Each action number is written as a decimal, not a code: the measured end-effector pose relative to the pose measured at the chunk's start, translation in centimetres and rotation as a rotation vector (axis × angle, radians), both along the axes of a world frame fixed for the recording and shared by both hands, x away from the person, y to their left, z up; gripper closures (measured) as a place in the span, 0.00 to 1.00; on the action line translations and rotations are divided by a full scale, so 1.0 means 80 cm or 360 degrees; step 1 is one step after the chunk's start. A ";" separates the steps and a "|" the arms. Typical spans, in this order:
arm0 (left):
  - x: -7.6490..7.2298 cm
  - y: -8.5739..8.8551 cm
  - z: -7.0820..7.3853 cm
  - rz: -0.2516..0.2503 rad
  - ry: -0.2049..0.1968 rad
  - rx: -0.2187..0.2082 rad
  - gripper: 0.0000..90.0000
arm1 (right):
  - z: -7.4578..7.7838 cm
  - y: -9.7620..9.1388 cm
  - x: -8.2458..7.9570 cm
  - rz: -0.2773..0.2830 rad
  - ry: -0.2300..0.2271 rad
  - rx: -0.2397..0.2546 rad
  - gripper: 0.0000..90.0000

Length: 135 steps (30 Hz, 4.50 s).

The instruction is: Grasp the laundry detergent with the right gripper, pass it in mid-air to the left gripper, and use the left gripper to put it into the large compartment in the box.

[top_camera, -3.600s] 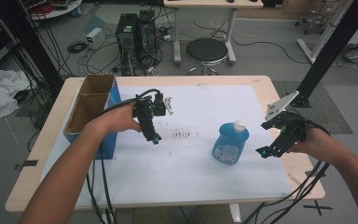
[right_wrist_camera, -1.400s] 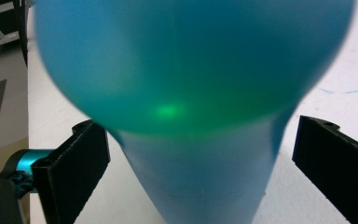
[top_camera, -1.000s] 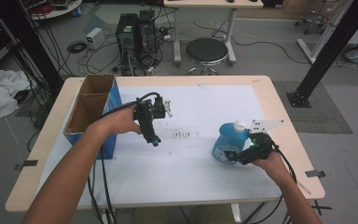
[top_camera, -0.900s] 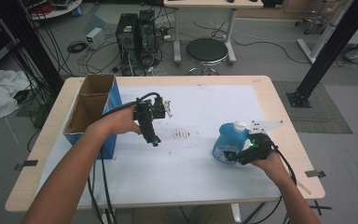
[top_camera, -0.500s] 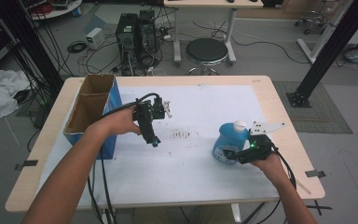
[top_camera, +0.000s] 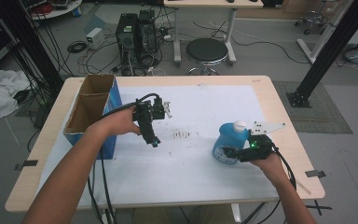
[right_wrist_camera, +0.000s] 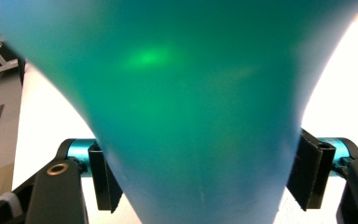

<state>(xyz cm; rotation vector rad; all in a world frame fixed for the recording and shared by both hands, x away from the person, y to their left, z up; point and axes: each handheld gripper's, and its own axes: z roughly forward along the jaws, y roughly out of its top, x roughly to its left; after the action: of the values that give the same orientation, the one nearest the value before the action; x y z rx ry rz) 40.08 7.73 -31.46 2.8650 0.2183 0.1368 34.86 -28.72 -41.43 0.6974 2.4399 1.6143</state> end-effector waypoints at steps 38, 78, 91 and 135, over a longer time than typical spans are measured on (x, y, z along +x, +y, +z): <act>-0.005 0.004 0.002 -0.0010 -0.0015 -0.0021 0.08 | 0.013 -0.004 -0.010 -0.0077 -0.0151 -0.0033 0.51; -0.064 -0.012 0.075 -0.0121 -0.0085 -0.0076 0.08 | 0.122 0.077 -0.017 0.0480 -0.0209 -0.0139 0.51; -0.072 -0.026 0.093 -0.0146 -0.0017 -0.0088 0.08 | 0.115 0.113 0.003 0.0582 -0.0188 -0.0163 0.51; -0.055 -0.077 0.118 -0.0215 0.0067 -0.0025 0.08 | 0.112 0.204 0.012 0.0753 -0.0150 -0.0187 0.51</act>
<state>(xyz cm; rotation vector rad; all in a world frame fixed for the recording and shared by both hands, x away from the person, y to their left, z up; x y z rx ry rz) 35.69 1.60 -22.04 2.8578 0.0337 0.0481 35.85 -12.41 -32.45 0.0191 2.7394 1.5756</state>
